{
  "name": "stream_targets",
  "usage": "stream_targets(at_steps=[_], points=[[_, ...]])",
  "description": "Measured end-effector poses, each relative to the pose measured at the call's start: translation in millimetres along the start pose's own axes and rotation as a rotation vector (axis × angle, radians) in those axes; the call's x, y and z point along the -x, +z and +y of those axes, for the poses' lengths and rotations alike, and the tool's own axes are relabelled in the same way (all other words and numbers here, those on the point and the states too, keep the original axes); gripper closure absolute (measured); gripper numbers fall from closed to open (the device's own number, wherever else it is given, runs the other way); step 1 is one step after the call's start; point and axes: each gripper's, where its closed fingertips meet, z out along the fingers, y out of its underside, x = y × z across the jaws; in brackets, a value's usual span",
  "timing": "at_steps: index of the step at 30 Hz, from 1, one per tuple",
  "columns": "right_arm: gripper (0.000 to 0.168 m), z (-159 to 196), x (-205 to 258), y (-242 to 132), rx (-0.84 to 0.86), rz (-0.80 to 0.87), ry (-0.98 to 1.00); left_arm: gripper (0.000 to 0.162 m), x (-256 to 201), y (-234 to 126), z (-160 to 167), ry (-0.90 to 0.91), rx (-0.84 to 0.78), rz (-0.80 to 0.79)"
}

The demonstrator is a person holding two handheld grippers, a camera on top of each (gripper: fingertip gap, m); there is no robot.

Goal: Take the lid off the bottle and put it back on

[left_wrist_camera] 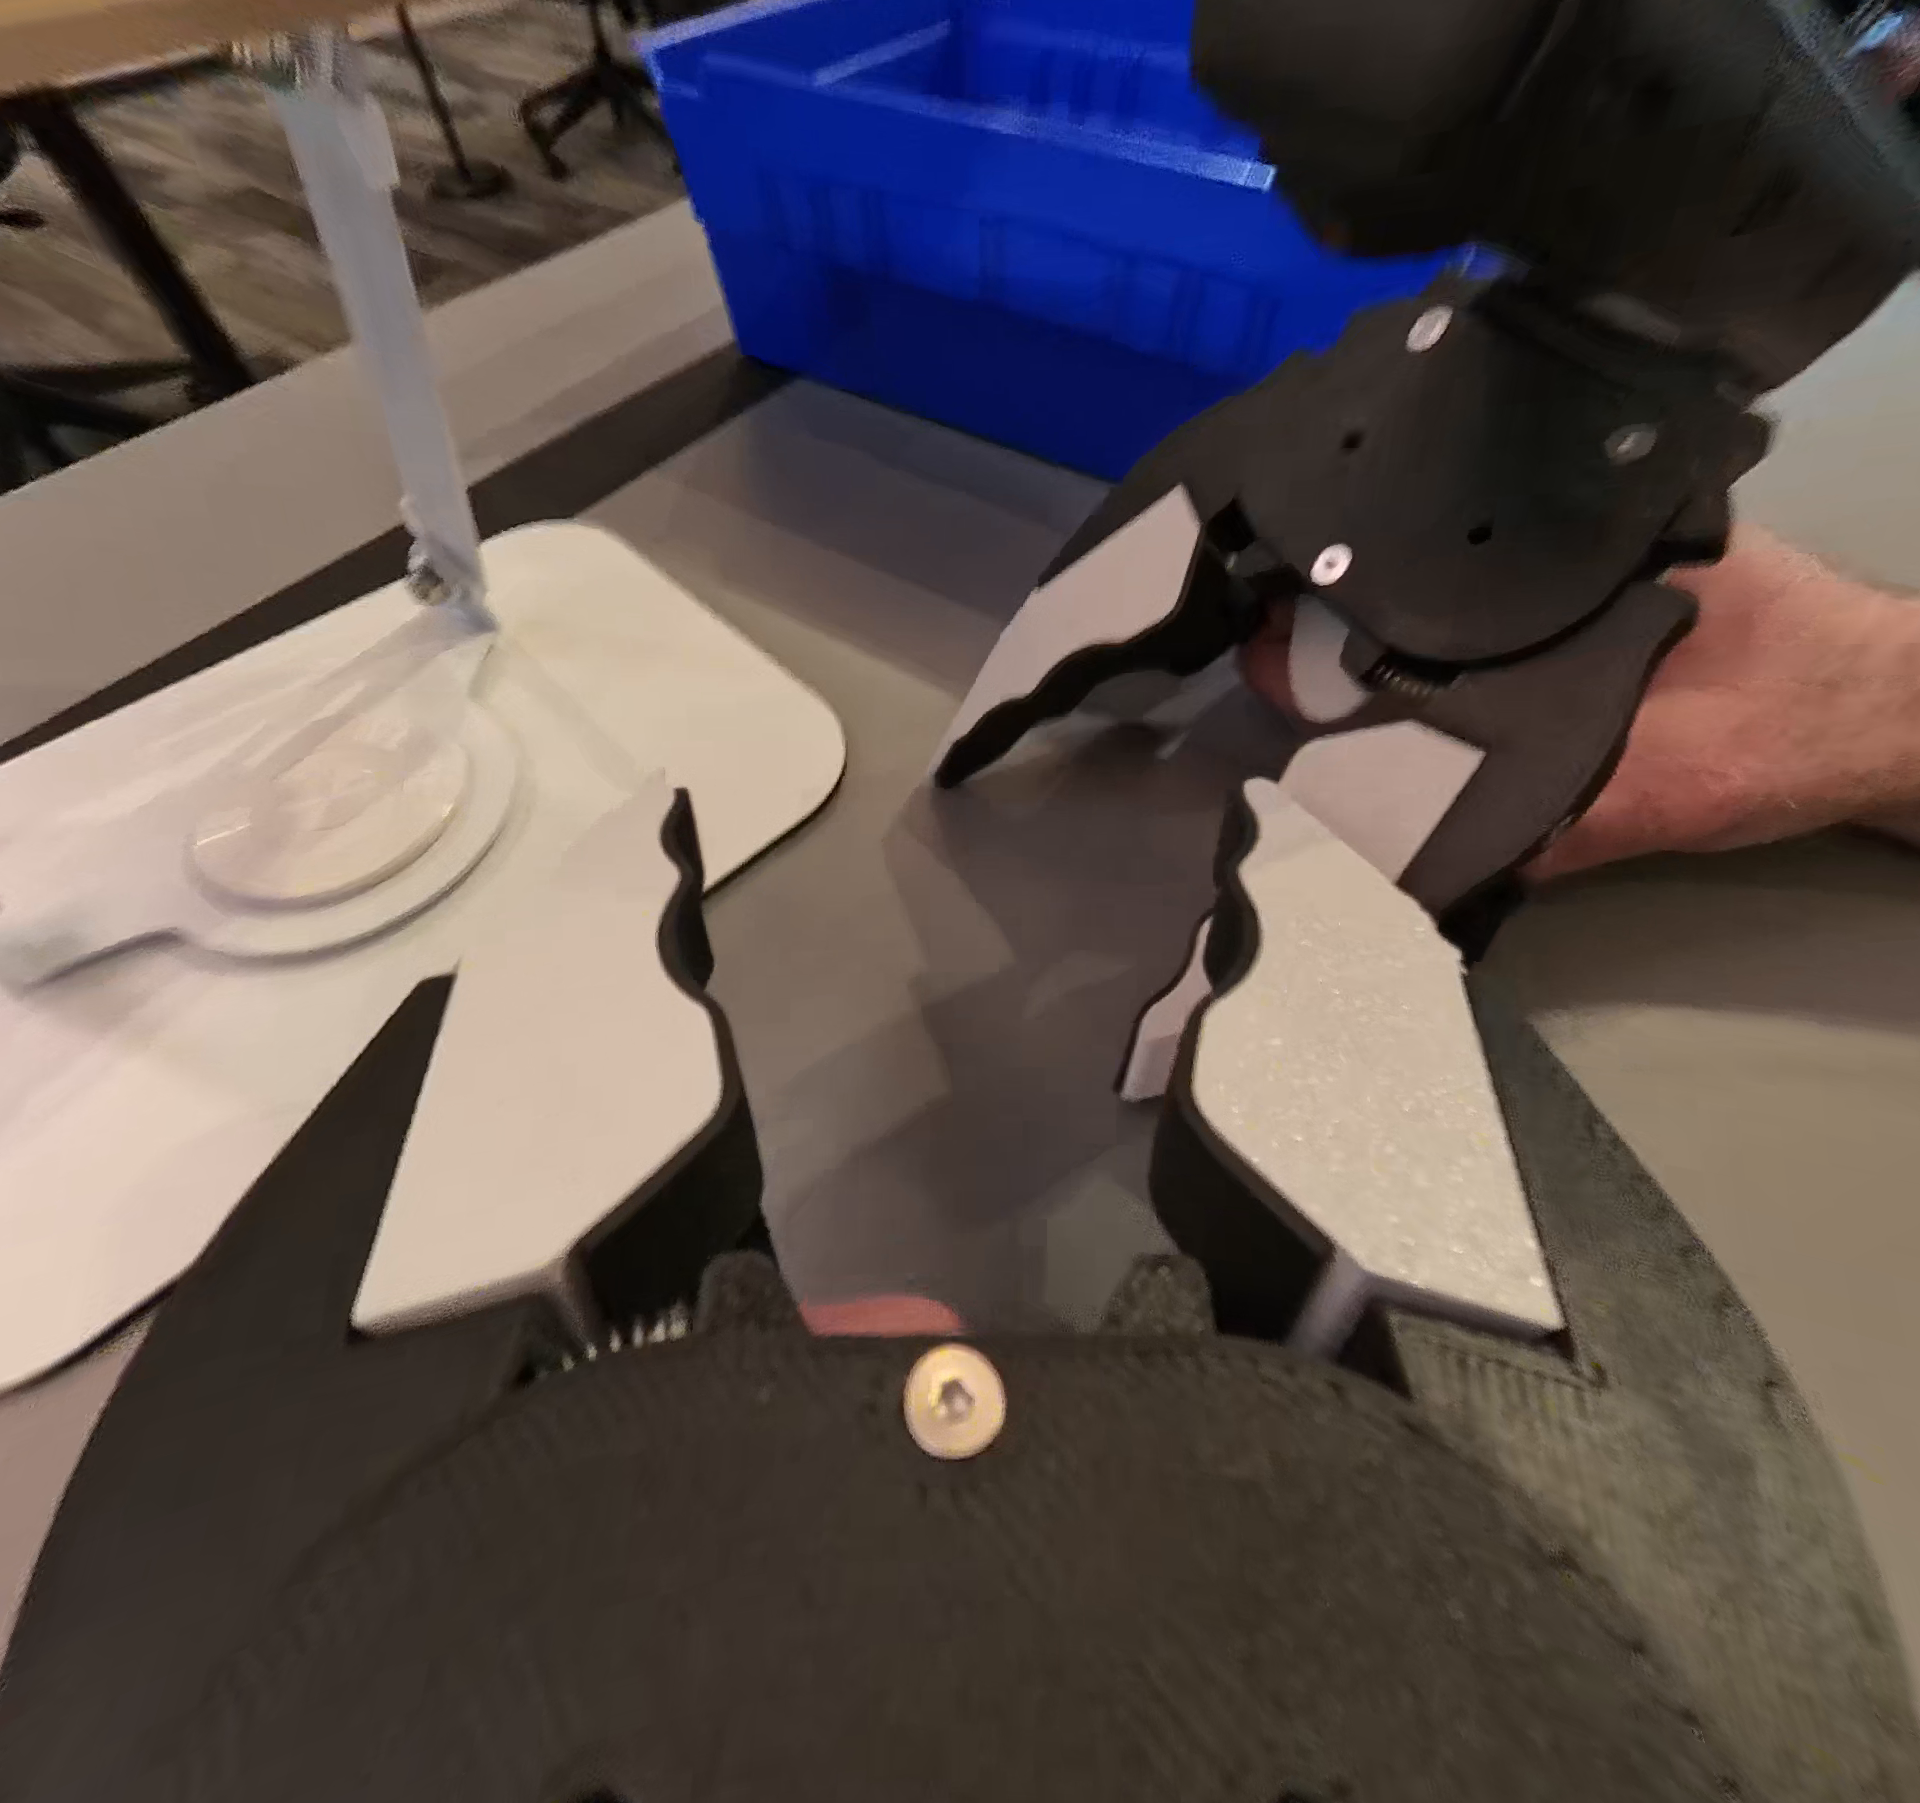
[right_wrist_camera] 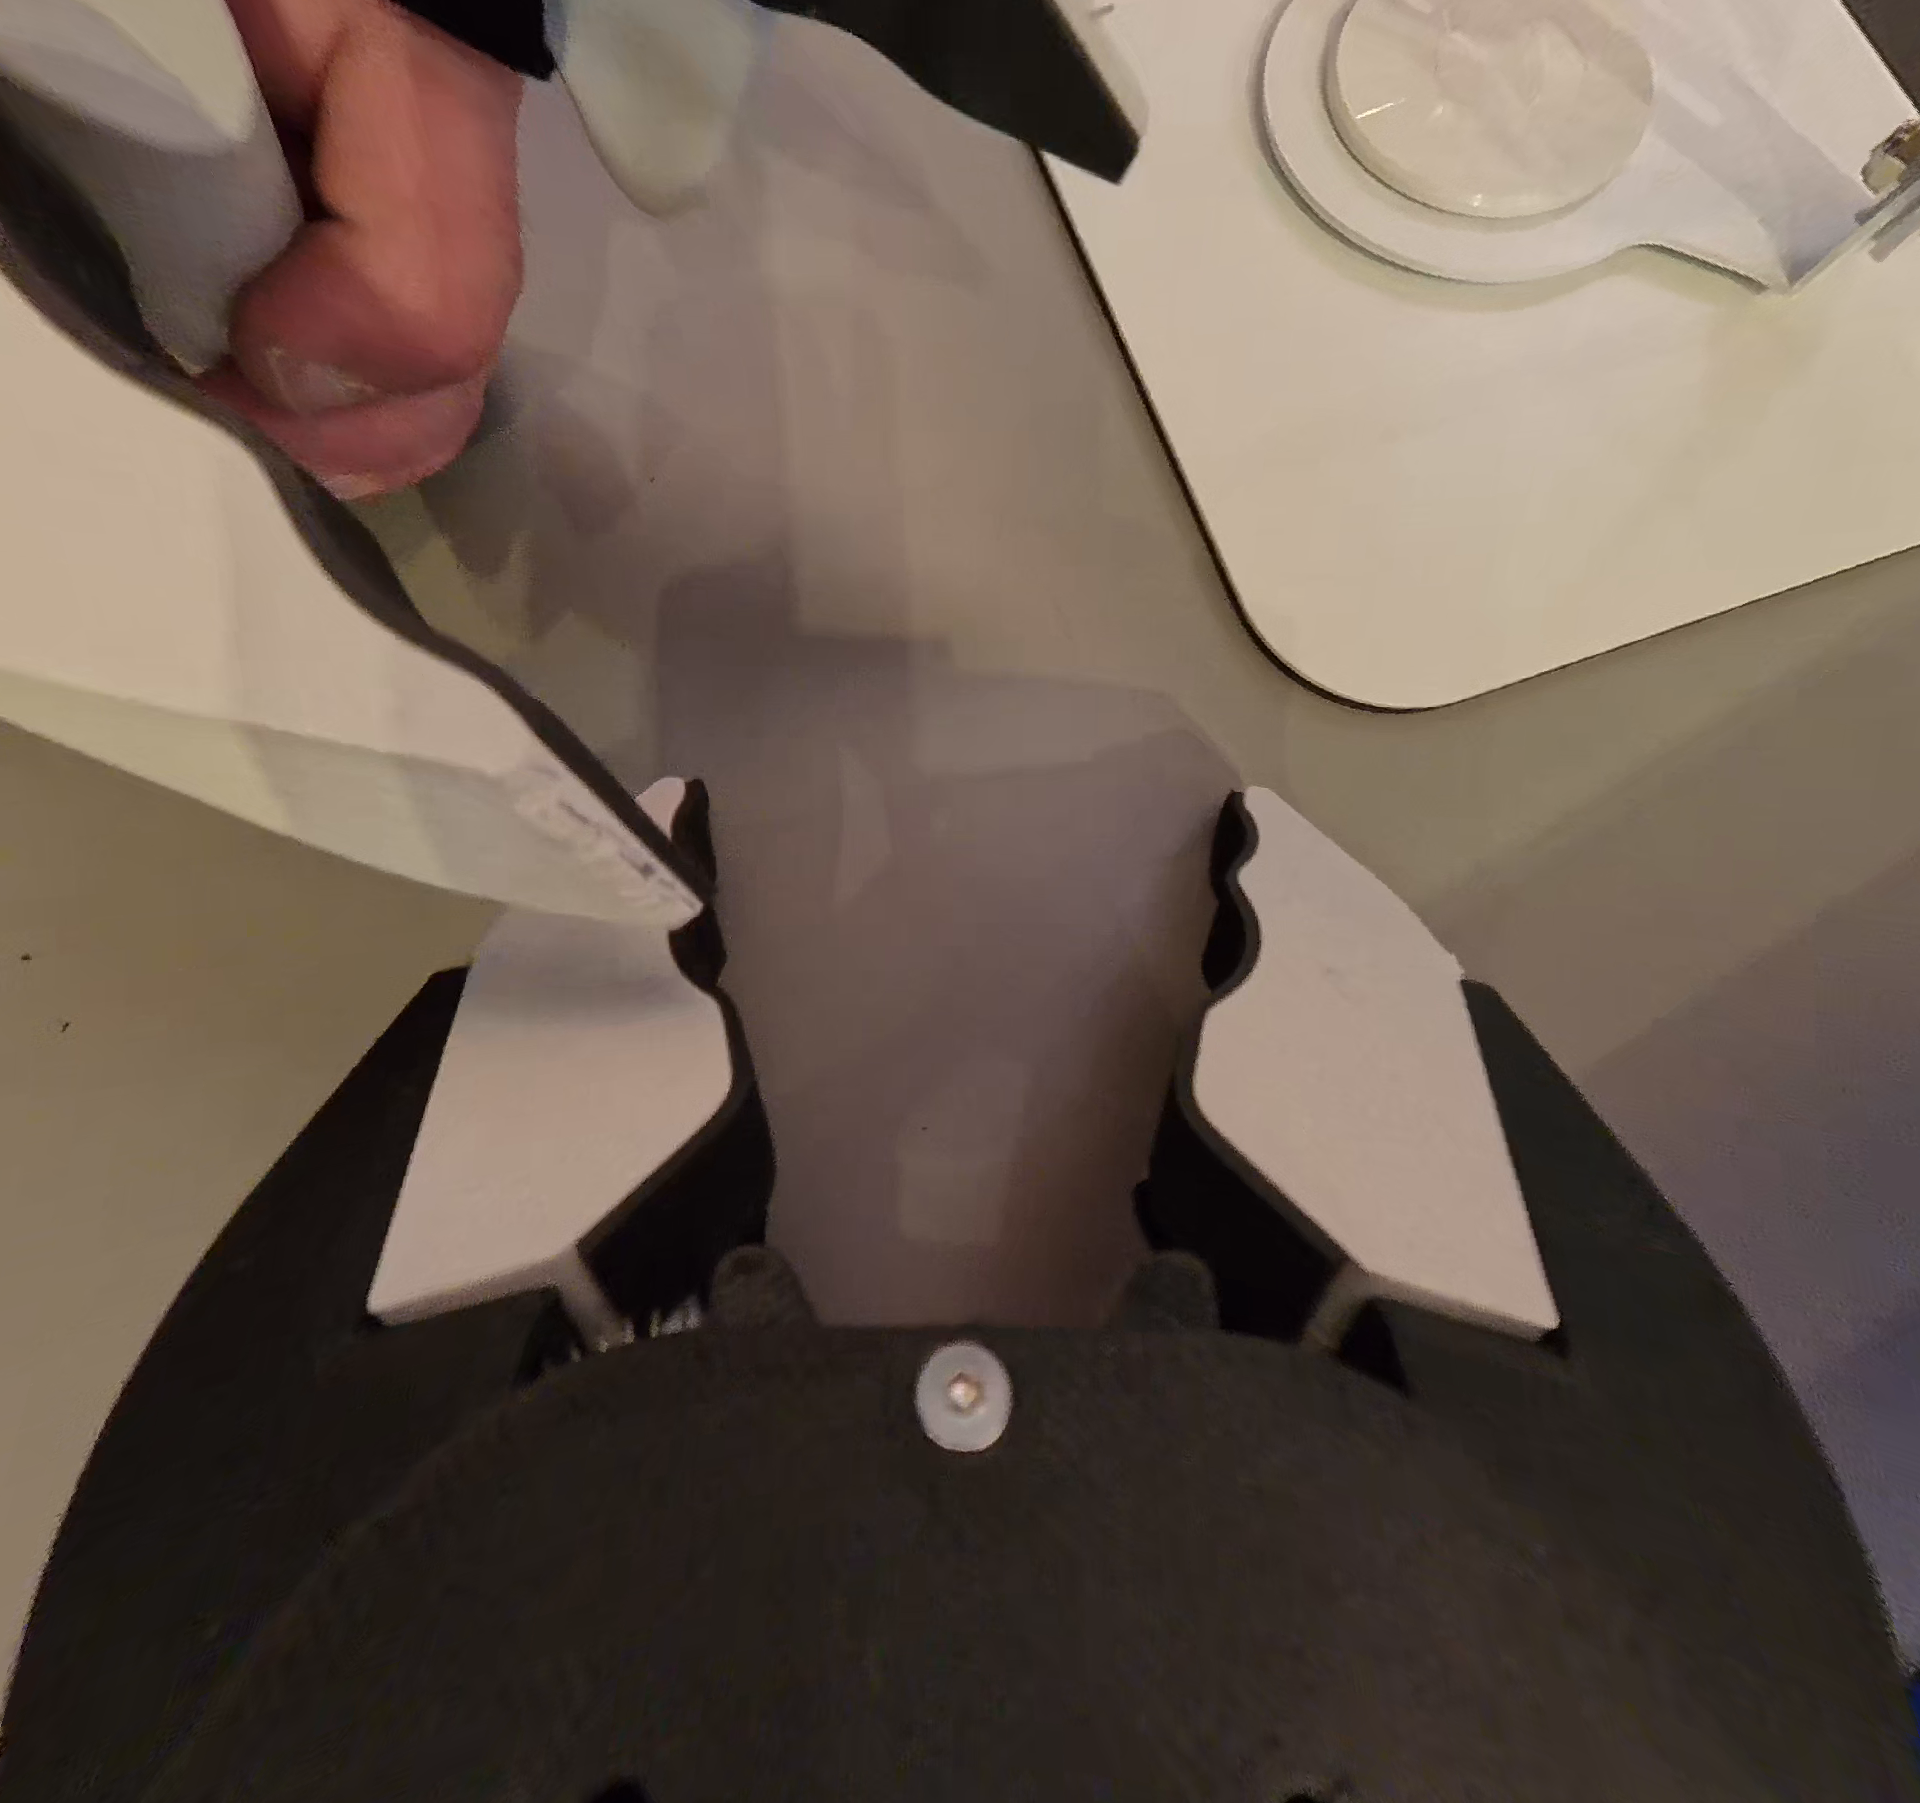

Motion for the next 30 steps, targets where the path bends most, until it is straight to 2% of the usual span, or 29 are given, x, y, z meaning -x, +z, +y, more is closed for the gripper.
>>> stream_targets(at_steps=[3,6,9,13,16,18,21,24,27,30], points=[[0.071,1.2,2.1,1.3,0.010,0.006,-0.026,0.065,5.0,-19.3,1.6,0.043,0.000,-0.085],[0.064,1.9,2.4,1.9,0.017,0.002,-0.027,0.066,26.1,-62.6,-13.0,0.071,-0.055,-0.227],[0.059,2.9,3.5,1.7,0.022,0.002,-0.027,0.064,70.4,-123.1,-19.0,0.061,-0.066,-0.432],[0.055,-4.6,12.7,-7.4,-0.003,-0.019,-0.001,0.059,142.9,-224.8,-19.0,-0.016,-0.097,-0.717],[0.053,-27.0,23.4,-34.6,-0.073,0.002,-0.044,0.055,193.5,-299.4,-6.7,-0.055,-0.076,-0.920],[0.050,-37.3,25.1,-61.5,-0.121,0.056,-0.074,0.052,221.8,-329.3,14.2,-0.151,-0.037,-0.954],[0.049,-41.5,15.1,-113.8,-0.210,0.193,-0.097,0.051,254.4,-346.0,59.3,-0.326,0.042,-0.921],[0.052,-20.6,-30.6,-178.3,-0.273,0.442,-0.010,0.057,274.1,-348.5,98.6,-0.401,0.113,-0.919],[0.052,26.0,-92.2,-240.7,-0.303,0.650,0.177,0.070,275.8,-332.8,126.6,-0.470,0.168,-0.836],[0.053,84.2,-145.0,-279.9,-0.304,0.757,0.367,0.087,274.9,-318.5,134.8,-0.490,0.162,-0.789]])
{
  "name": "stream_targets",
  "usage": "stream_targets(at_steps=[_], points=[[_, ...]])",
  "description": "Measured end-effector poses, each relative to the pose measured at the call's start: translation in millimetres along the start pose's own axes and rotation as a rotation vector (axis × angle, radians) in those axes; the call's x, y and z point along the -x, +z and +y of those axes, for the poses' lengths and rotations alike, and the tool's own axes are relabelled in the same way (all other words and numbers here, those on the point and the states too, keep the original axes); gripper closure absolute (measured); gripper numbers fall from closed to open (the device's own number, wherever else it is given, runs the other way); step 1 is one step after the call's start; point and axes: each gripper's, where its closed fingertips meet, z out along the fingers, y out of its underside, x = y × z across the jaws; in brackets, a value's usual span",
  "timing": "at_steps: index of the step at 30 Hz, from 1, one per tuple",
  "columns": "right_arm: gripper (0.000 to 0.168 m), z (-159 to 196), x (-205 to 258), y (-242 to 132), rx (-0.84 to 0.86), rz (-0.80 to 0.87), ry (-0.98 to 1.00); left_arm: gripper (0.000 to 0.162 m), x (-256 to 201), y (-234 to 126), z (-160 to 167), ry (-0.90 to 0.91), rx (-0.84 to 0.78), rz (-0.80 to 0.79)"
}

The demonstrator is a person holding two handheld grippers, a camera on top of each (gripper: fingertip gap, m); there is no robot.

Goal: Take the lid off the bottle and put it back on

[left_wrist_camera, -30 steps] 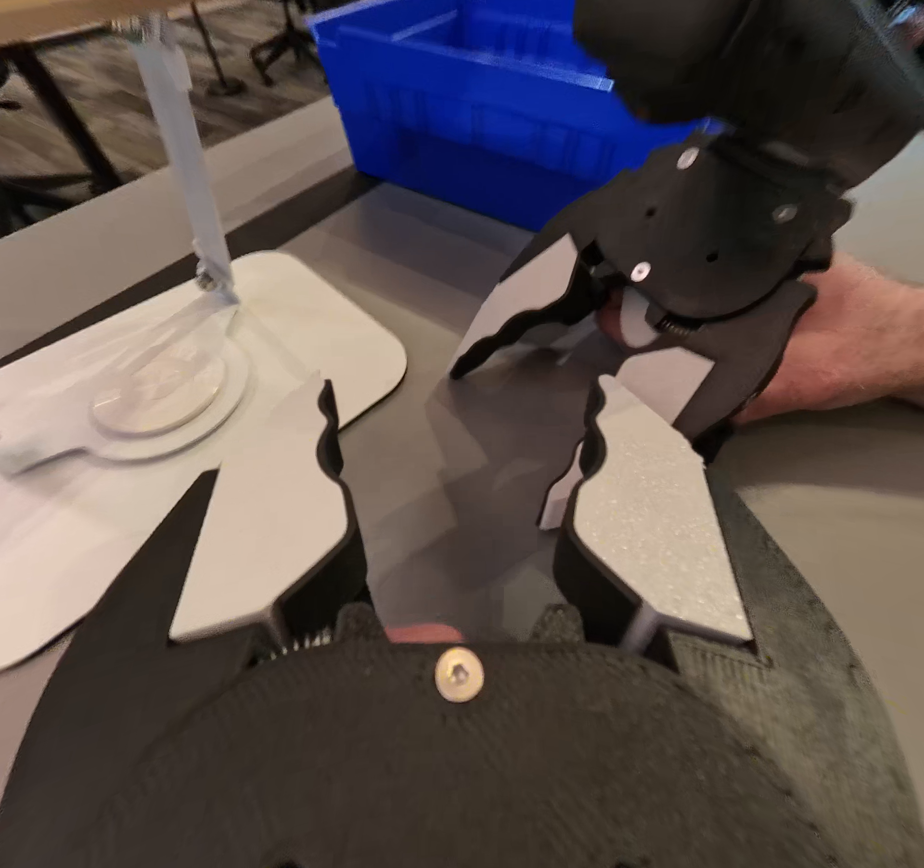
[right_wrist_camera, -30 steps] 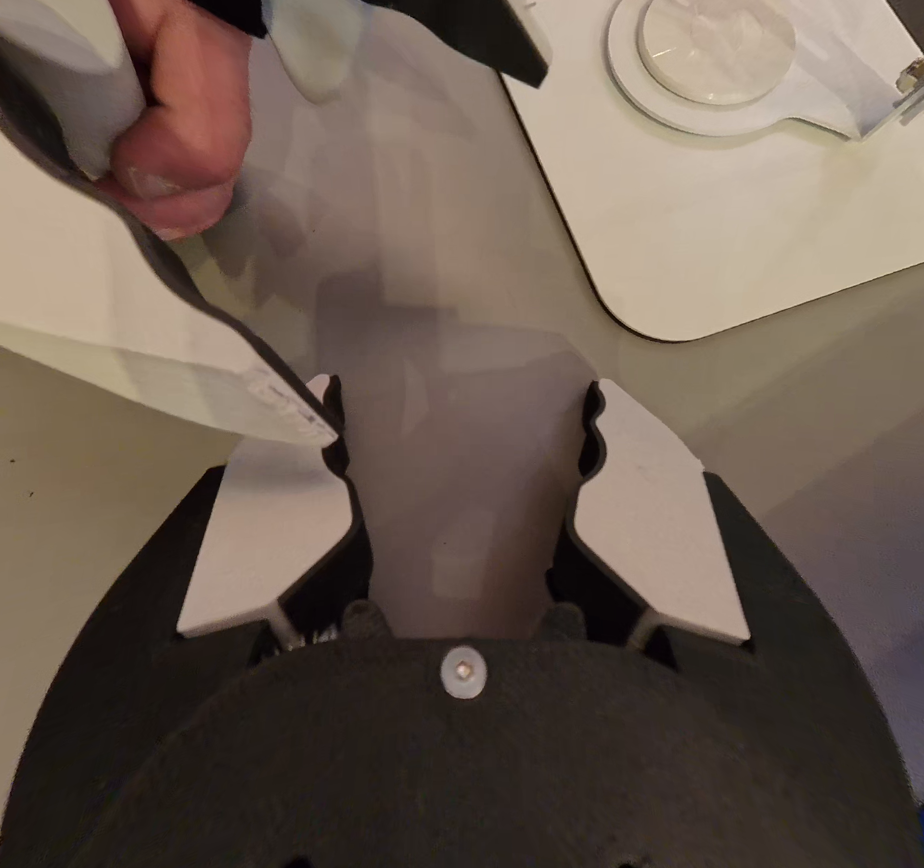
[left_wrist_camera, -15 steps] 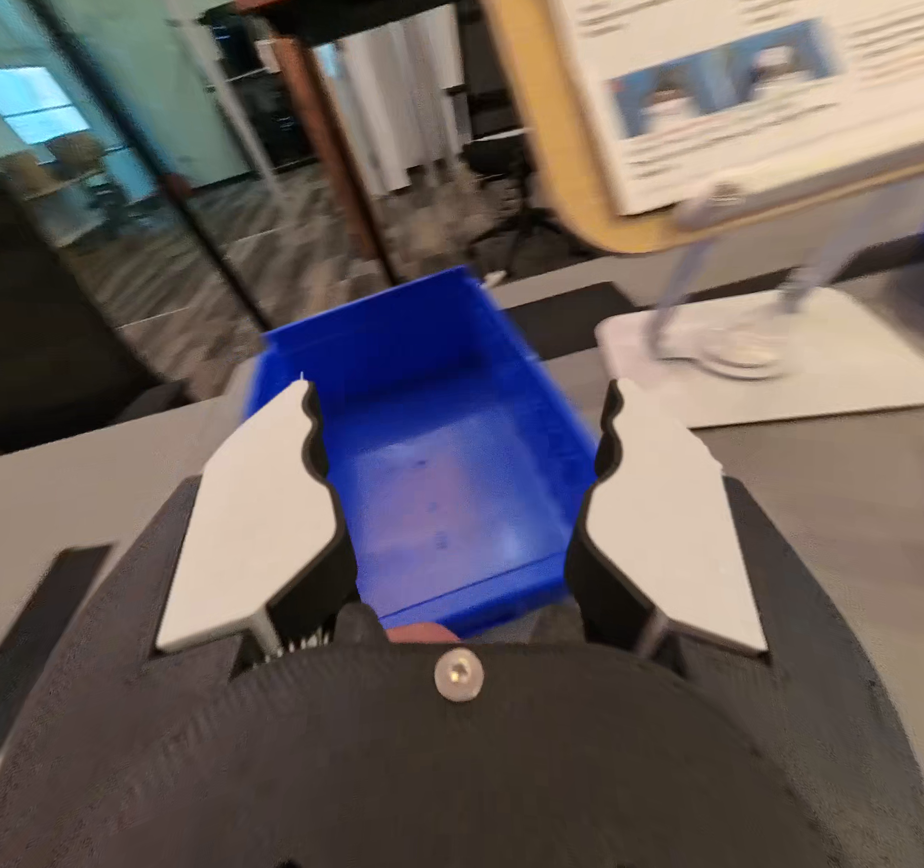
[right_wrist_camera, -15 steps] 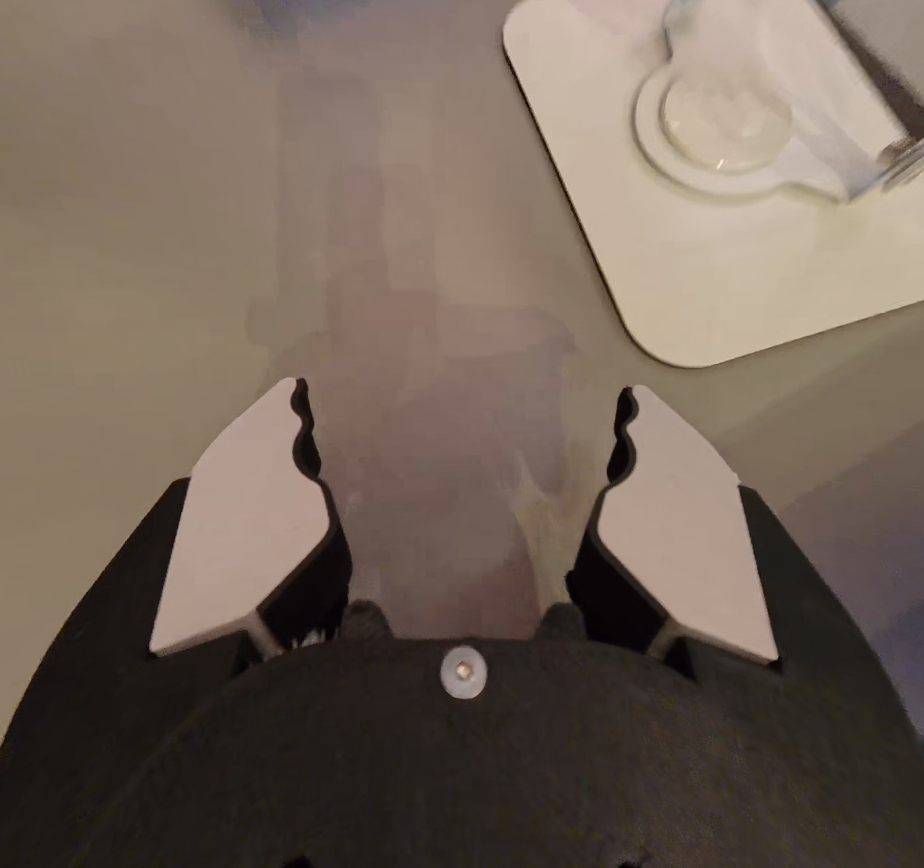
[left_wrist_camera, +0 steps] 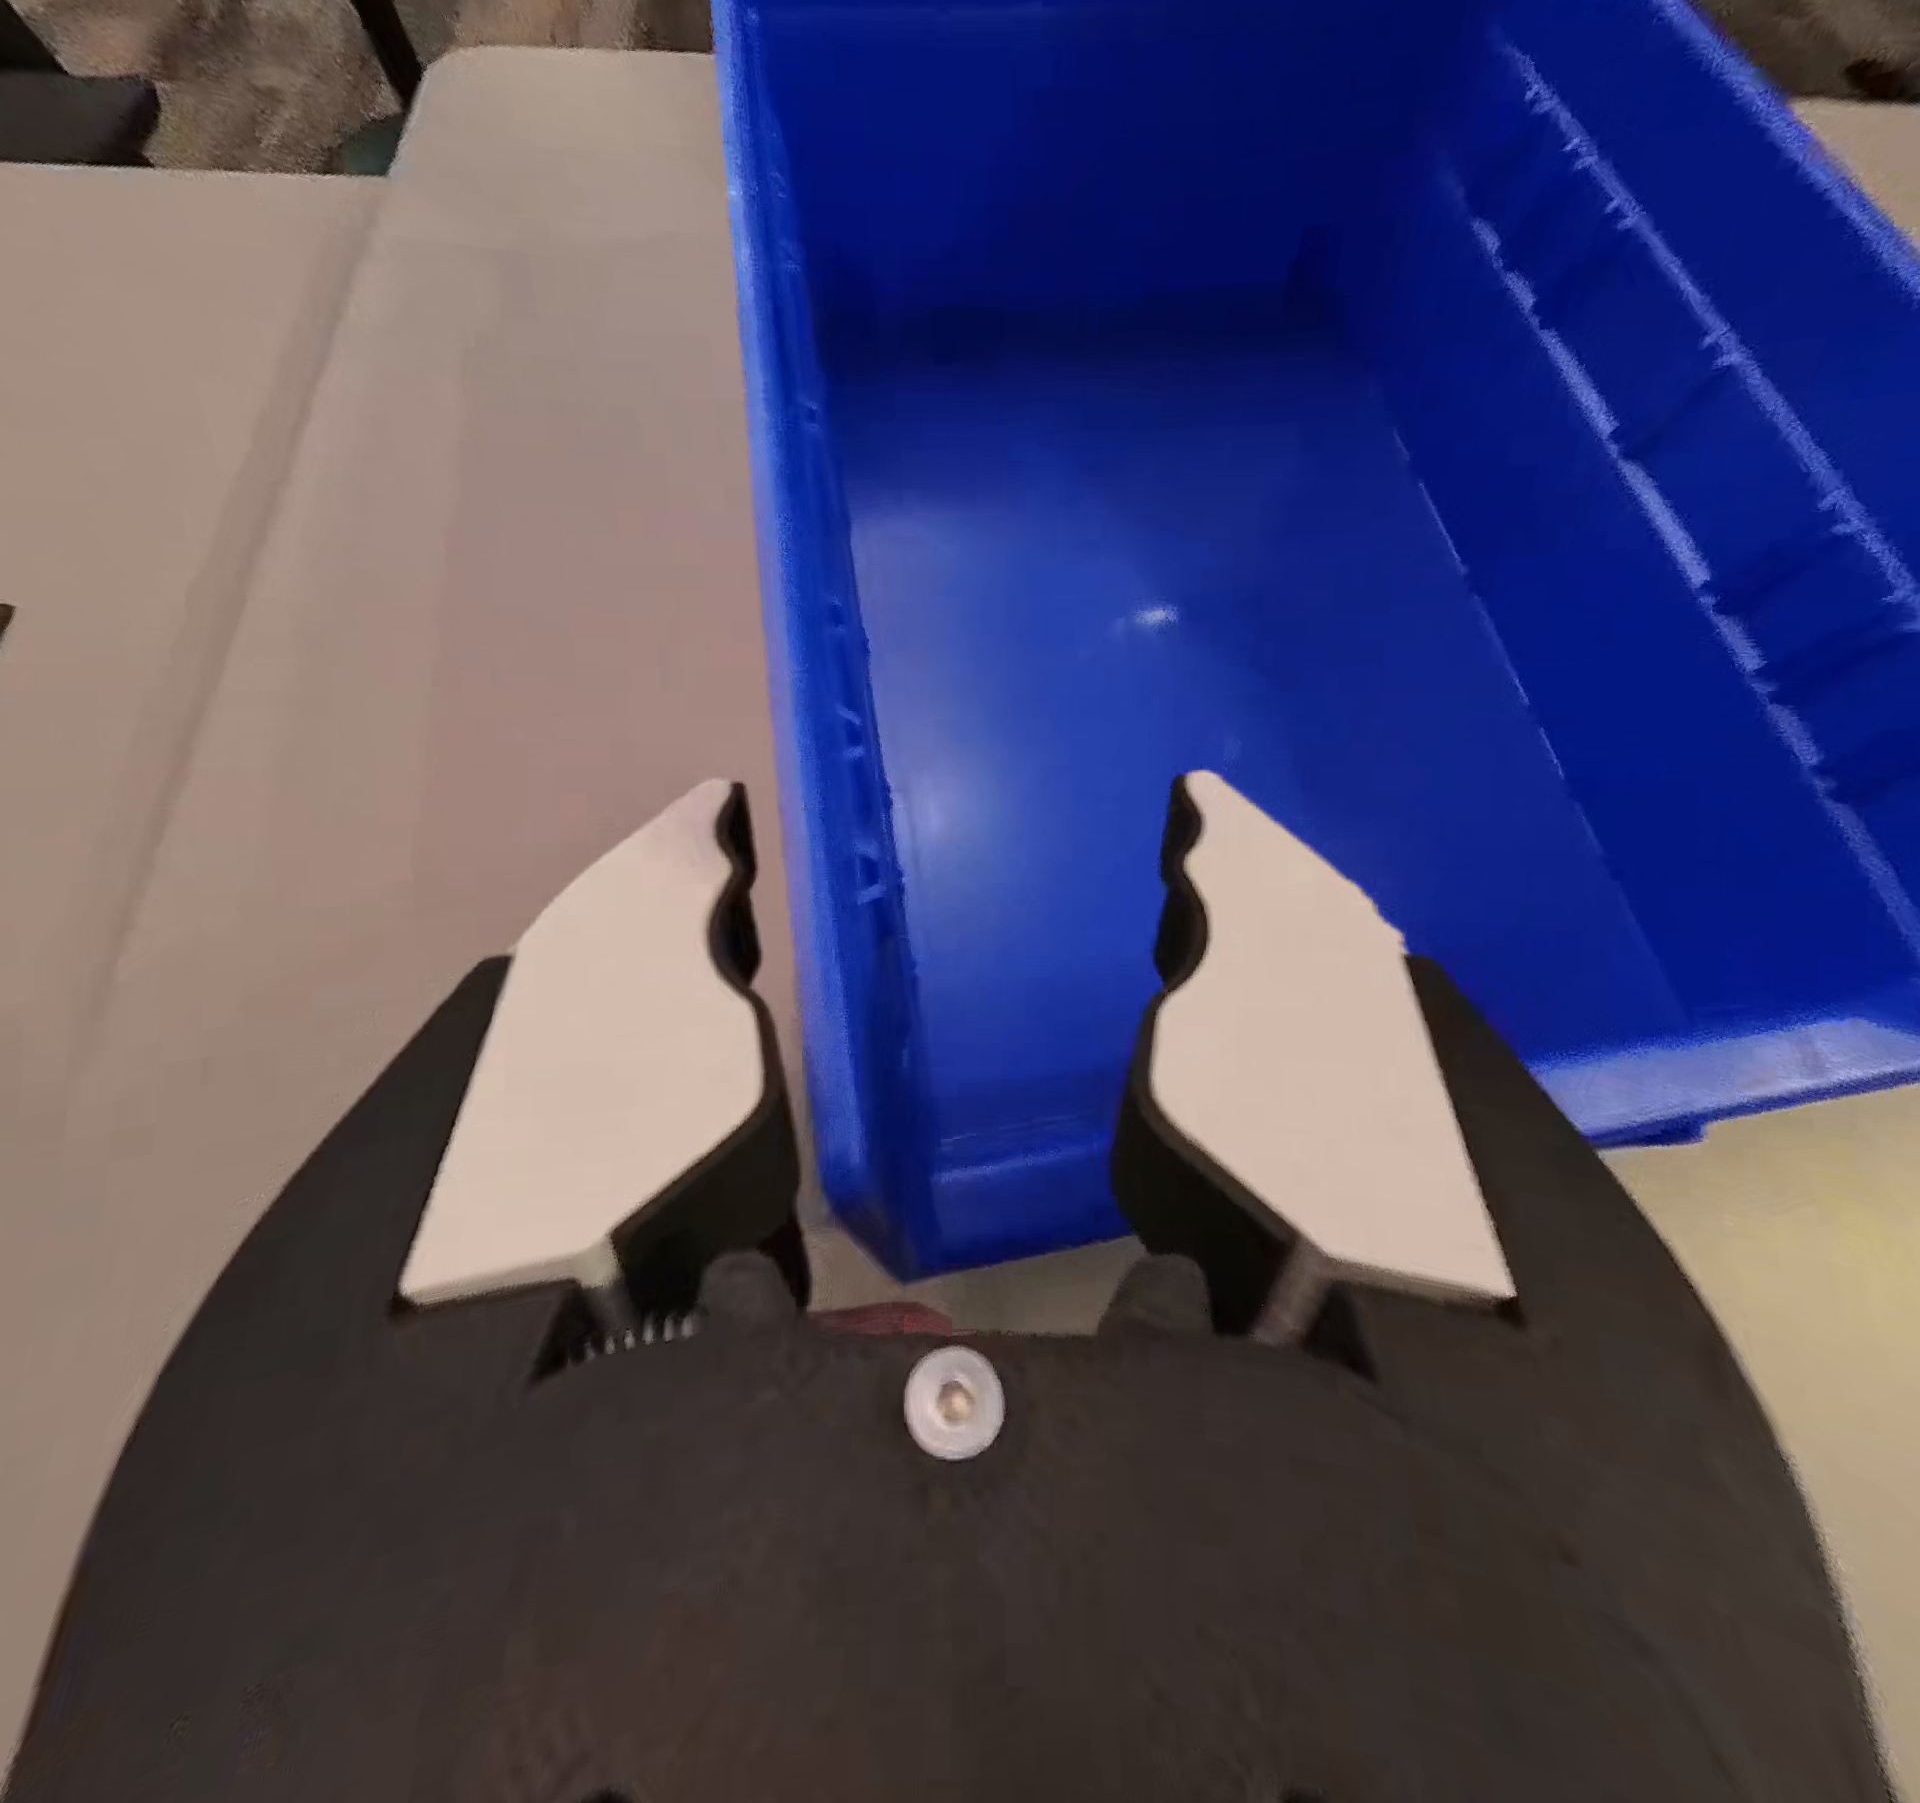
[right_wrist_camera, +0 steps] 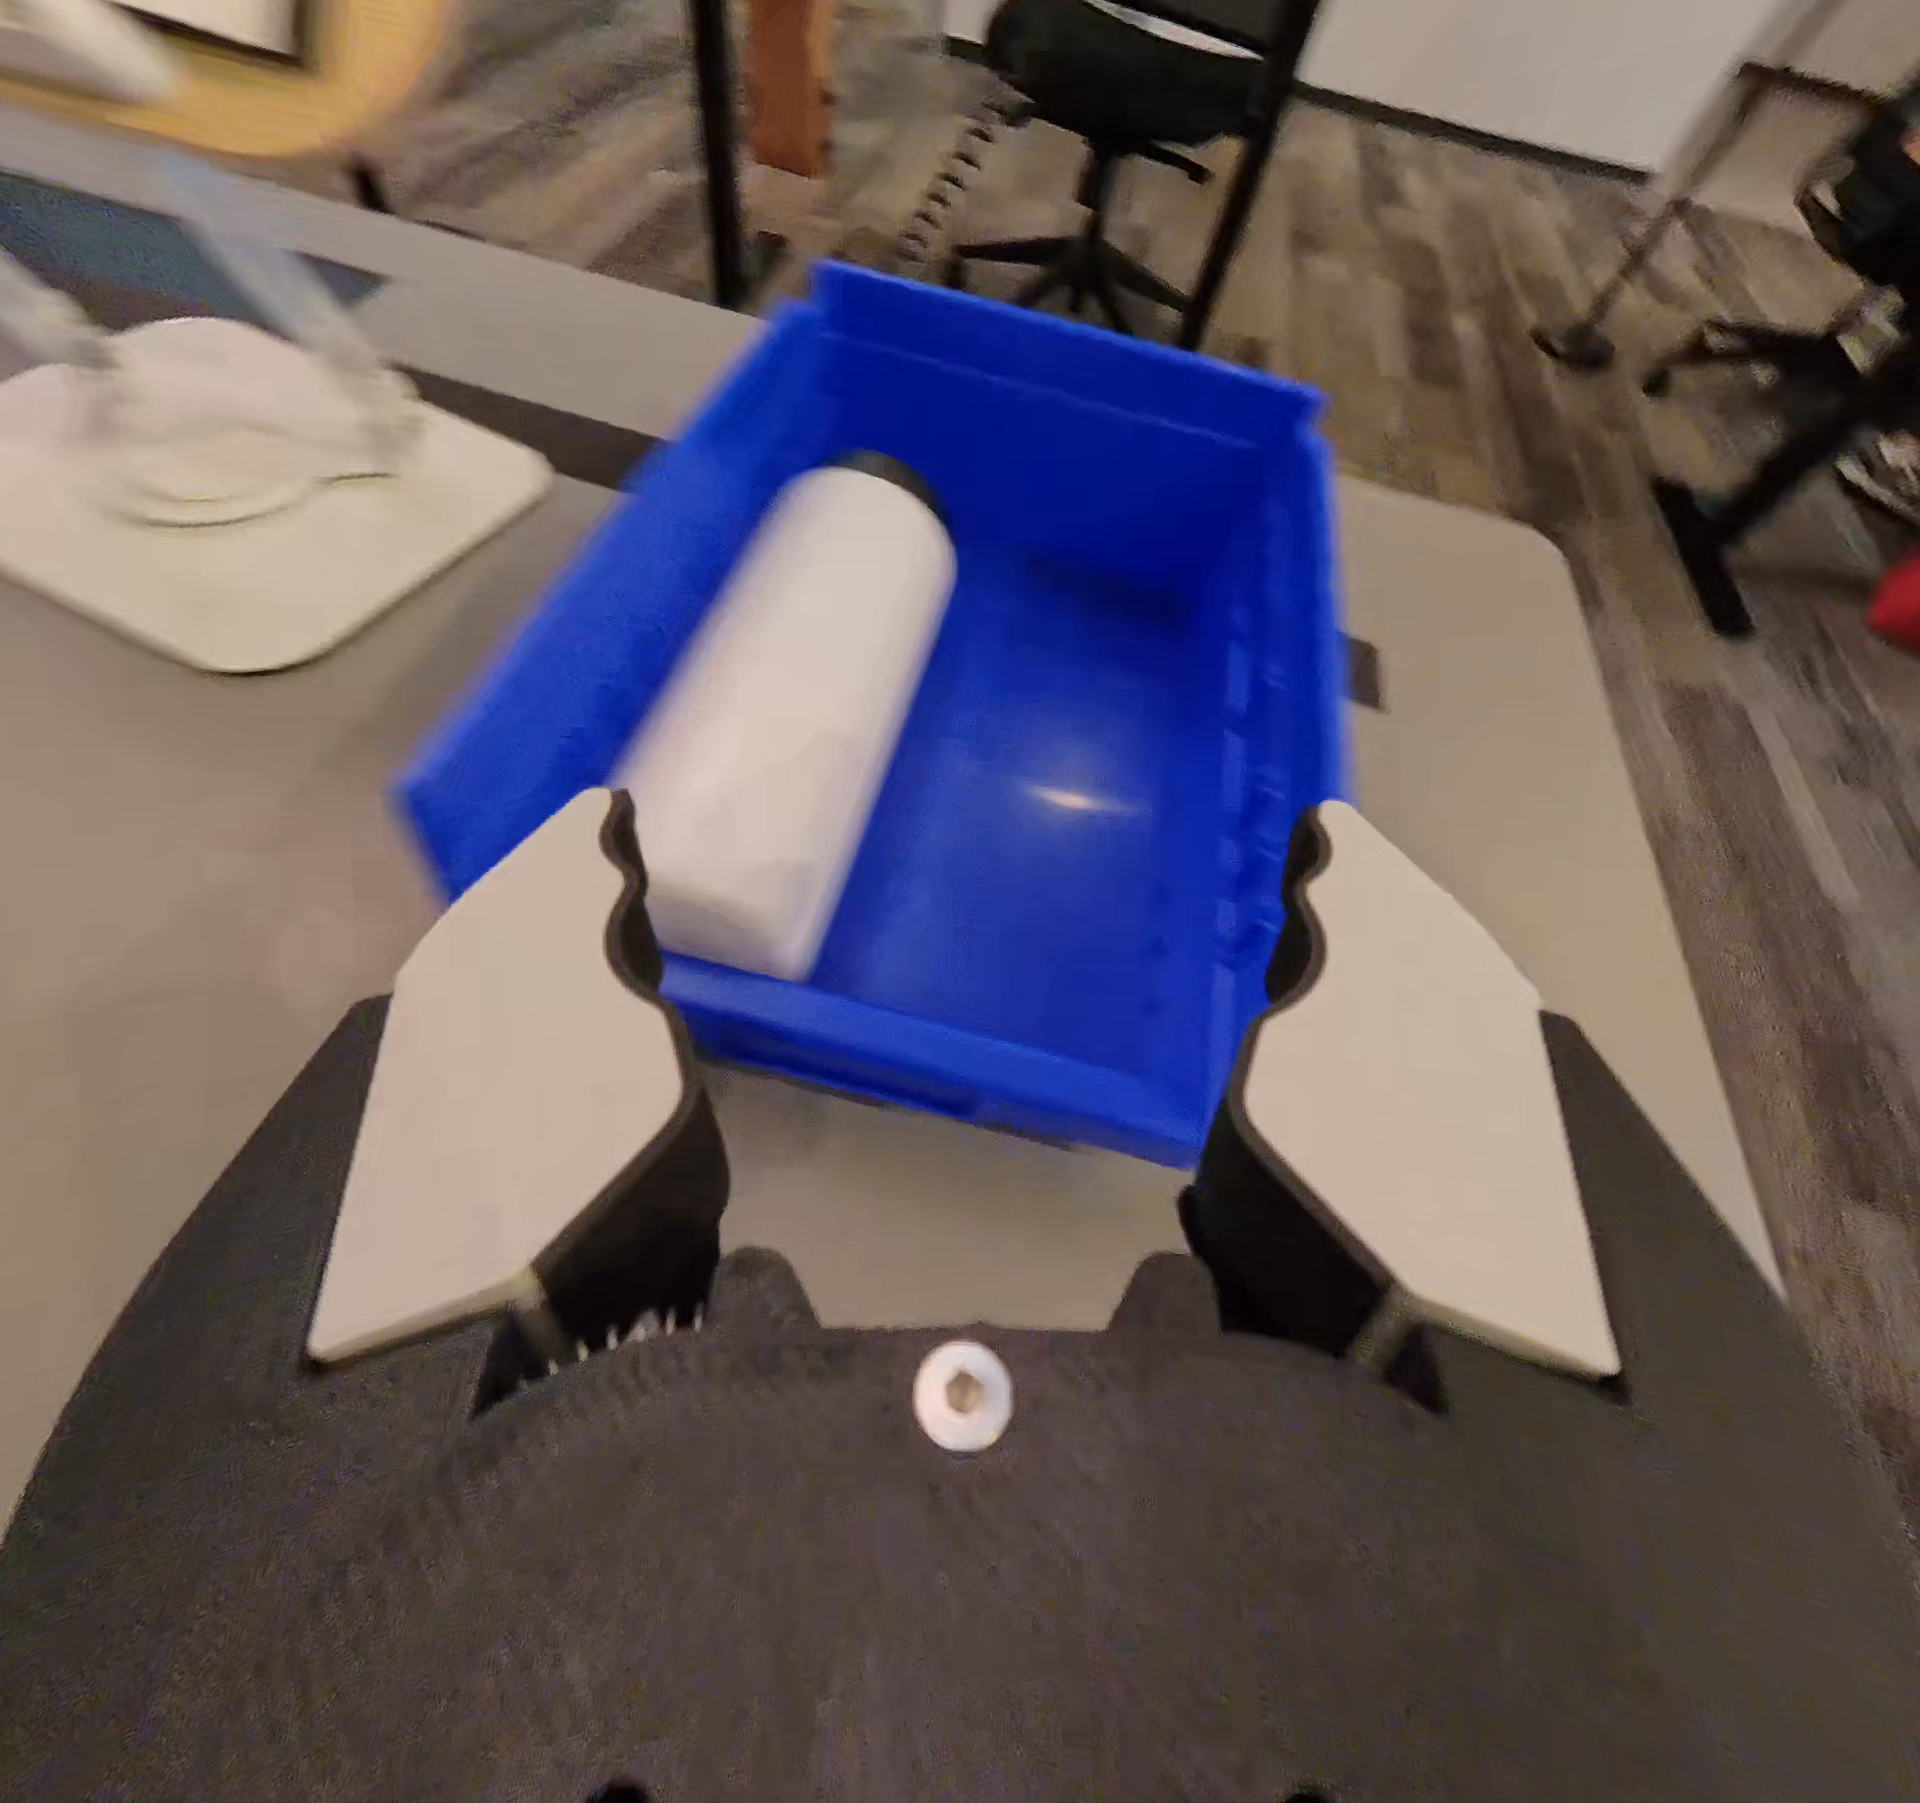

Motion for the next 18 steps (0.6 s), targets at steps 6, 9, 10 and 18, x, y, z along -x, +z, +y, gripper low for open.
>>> stream_targets(at_steps=[6,9,10,18], points=[[0.072,55.0,-66.4,24.5,0.094,-0.001,0.182,0.129,-1.4,4.0,-3.9,-0.050,-0.016,0.045],[0.122,72.4,-53.1,40.4,0.147,-0.139,0.231,0.146,5.1,3.4,-2.2,-0.005,0.009,0.032],[0.127,76.6,-53.8,44.0,0.156,-0.145,0.244,0.150,7.1,3.1,-1.4,0.013,0.019,0.021],[0.155,84.4,-53.8,38.5,0.168,-0.178,0.132,0.158,-10.2,-15.6,14.2,0.119,0.064,0.221]])
